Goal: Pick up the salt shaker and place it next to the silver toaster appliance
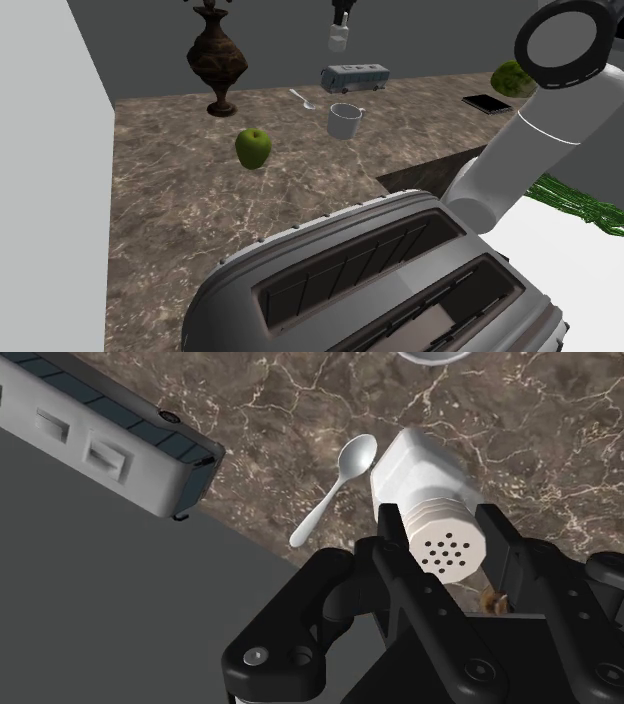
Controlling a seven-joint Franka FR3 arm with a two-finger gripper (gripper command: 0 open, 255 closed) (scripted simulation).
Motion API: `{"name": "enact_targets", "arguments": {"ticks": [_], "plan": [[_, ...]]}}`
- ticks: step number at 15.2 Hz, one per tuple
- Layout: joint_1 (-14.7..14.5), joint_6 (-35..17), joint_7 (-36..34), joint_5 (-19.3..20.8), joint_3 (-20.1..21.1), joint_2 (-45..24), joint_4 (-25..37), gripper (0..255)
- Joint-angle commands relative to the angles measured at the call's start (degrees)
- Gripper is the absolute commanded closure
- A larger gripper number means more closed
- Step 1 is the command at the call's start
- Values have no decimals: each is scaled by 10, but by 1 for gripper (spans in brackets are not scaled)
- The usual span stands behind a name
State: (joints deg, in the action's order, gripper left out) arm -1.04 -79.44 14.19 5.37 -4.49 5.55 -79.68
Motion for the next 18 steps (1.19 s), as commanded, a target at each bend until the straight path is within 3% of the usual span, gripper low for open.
{"name": "enact_targets", "arguments": {"ticks": [1, 11, 18], "plan": [[0, 21, 2, -1, 0, -11, 31, 255], [3, 123, 15, -4, -3, -85, 209, 255], [-24, 101, -42, 7, 30, 86, 11, 255]]}}
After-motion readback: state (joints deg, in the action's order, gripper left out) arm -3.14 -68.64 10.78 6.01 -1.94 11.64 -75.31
